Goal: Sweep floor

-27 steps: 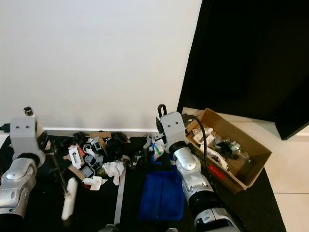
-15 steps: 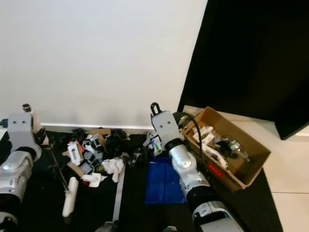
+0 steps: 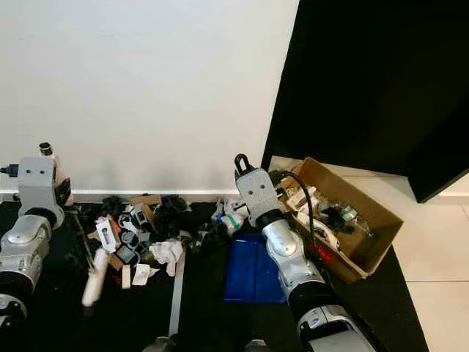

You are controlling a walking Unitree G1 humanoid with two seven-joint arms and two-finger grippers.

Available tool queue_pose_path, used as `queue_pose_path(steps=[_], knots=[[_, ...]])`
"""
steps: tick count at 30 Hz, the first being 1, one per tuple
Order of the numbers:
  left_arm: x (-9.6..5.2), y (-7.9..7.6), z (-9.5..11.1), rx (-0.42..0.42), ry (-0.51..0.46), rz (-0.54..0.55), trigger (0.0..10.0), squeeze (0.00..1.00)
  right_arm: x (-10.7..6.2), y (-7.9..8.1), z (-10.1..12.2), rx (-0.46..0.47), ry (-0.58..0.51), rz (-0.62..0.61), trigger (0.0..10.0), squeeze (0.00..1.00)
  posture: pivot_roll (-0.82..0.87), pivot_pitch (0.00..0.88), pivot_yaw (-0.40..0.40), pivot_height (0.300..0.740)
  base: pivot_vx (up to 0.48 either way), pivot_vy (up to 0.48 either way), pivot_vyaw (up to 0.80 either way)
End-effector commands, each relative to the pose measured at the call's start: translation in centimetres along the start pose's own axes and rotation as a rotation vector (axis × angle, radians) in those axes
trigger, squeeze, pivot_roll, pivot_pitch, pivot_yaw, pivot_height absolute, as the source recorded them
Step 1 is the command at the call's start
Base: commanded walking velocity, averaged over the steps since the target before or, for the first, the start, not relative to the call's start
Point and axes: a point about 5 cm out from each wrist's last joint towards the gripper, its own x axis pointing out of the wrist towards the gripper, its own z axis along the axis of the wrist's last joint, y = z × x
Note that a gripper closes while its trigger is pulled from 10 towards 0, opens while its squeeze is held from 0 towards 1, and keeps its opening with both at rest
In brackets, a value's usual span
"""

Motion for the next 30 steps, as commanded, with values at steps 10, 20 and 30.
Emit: queue_pose_path(steps=[10,20,30], knots=[[-1.0,-1.1,-3.8,-0.195,0.182,-0.123,10.0,0.00,-0.6,-0.3,1.0,-0.016,-0.067,0.001,10.0,0.00,-0.04,0.339,0.027,0.740,0.000,0.000,0.00],[-1.6,-1.7,-4.3,-0.415,0.150,-0.227,10.0,0.00,-0.7,-0.5,1.0,-0.012,-0.070,-0.020,10.0,0.00,-0.01,0.328,0.046,0.740,0.000,0.000,0.00],[-1.8,-3.7,-1.8,-0.502,-0.014,-0.347,10.0,0.00,-1.0,1.0,0.6,0.013,-0.048,0.012,10.0,0.00,0.03,0.319,0.048,0.740,0.000,0.000,0.00]])
